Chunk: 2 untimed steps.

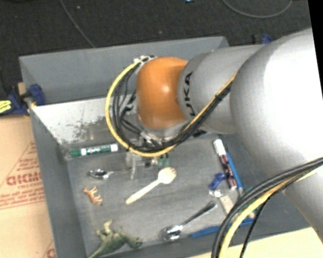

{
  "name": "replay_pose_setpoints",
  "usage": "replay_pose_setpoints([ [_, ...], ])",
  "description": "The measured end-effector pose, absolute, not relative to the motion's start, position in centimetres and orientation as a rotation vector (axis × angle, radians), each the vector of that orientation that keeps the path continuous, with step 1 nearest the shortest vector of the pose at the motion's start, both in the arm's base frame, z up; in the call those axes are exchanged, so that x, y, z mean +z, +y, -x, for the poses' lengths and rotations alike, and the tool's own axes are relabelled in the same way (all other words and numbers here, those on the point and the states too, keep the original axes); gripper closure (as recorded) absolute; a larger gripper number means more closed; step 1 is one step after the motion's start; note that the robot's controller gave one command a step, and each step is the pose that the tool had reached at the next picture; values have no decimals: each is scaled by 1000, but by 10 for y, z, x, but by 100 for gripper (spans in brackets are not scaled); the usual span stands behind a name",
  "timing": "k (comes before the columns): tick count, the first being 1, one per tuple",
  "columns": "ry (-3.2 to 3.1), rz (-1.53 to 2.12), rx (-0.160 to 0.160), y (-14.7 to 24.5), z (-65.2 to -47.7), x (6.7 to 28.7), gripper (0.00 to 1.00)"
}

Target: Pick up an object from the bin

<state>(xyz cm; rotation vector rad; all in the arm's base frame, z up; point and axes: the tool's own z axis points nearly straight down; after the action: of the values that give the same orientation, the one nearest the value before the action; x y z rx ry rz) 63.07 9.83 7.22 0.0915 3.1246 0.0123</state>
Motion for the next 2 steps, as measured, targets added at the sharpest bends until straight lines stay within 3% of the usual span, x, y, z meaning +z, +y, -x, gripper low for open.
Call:
replay_pose_setpoints([
  [2,3127,-92,13,98,-630,93,100],
])
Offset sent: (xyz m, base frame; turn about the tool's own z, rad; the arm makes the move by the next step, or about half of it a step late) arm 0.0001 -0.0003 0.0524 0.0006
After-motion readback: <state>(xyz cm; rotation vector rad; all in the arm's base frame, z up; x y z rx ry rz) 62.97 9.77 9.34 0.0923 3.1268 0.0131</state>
